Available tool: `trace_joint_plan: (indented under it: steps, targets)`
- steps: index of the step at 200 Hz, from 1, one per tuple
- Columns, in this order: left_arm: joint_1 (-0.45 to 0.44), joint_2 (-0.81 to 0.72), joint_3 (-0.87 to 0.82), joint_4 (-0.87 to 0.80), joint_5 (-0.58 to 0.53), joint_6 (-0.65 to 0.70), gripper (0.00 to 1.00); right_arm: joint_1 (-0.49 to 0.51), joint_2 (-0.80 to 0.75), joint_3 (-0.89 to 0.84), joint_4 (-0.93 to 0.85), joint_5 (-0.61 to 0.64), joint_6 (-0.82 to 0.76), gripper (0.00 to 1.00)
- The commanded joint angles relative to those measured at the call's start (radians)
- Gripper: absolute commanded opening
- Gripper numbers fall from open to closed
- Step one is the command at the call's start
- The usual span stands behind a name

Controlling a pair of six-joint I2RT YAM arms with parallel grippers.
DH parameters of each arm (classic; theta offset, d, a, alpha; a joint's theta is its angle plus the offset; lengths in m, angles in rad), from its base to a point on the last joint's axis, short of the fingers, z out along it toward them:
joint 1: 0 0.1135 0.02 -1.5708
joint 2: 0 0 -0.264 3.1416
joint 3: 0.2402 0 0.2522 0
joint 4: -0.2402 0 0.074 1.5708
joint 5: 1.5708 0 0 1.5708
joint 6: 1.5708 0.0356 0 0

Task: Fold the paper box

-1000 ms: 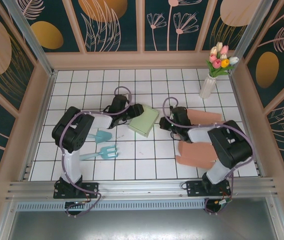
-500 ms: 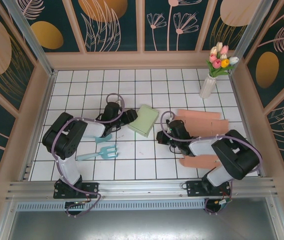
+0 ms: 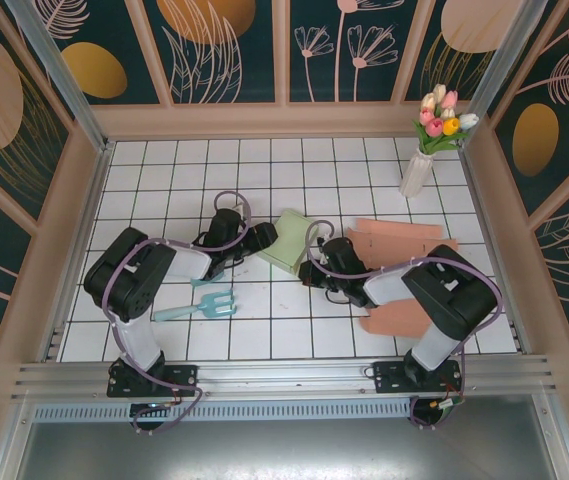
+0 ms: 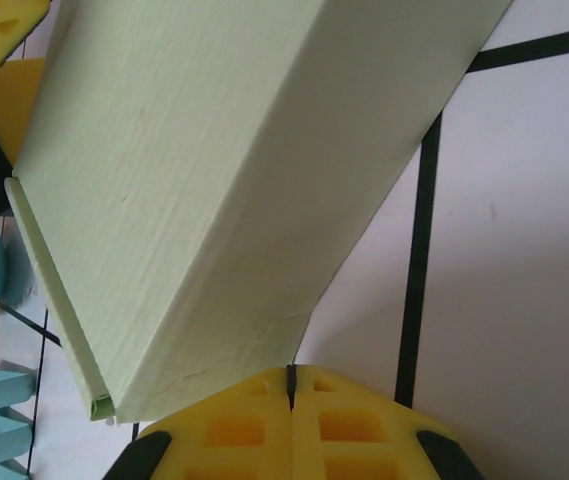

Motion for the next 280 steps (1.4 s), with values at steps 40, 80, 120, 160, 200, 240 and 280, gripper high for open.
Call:
trace_joint_plan:
  steps: [40,80,120,160,200,240,280]
  targets:
    - [-0.08,-0.037,-0.089,0.085,-0.072,-0.113,0.63,0.035,0.052,0.04,0.085,-0.026,0.067,0.0]
    - [-0.178,-0.011,-0.174,0.261,-0.107,-0.278,0.63,0.076,0.073,0.053,0.256,-0.041,0.176,0.0]
    - [-0.225,-0.005,-0.146,0.248,-0.134,-0.297,0.62,0.119,0.125,0.159,0.194,-0.007,0.215,0.0]
    - [-0.211,-0.06,-0.071,0.063,-0.254,-0.209,0.64,0.145,0.127,0.155,0.186,0.041,0.225,0.0]
    - [-0.135,-0.069,-0.016,-0.023,-0.276,-0.16,0.64,0.144,0.106,0.128,0.154,0.08,0.214,0.0]
    - [-0.036,-0.099,0.004,-0.093,-0.309,-0.12,0.65,0.143,0.046,0.078,0.083,0.165,0.185,0.08]
    - [-0.025,-0.215,0.018,-0.249,-0.44,-0.057,0.7,0.14,-0.133,0.036,-0.098,0.287,0.066,0.25]
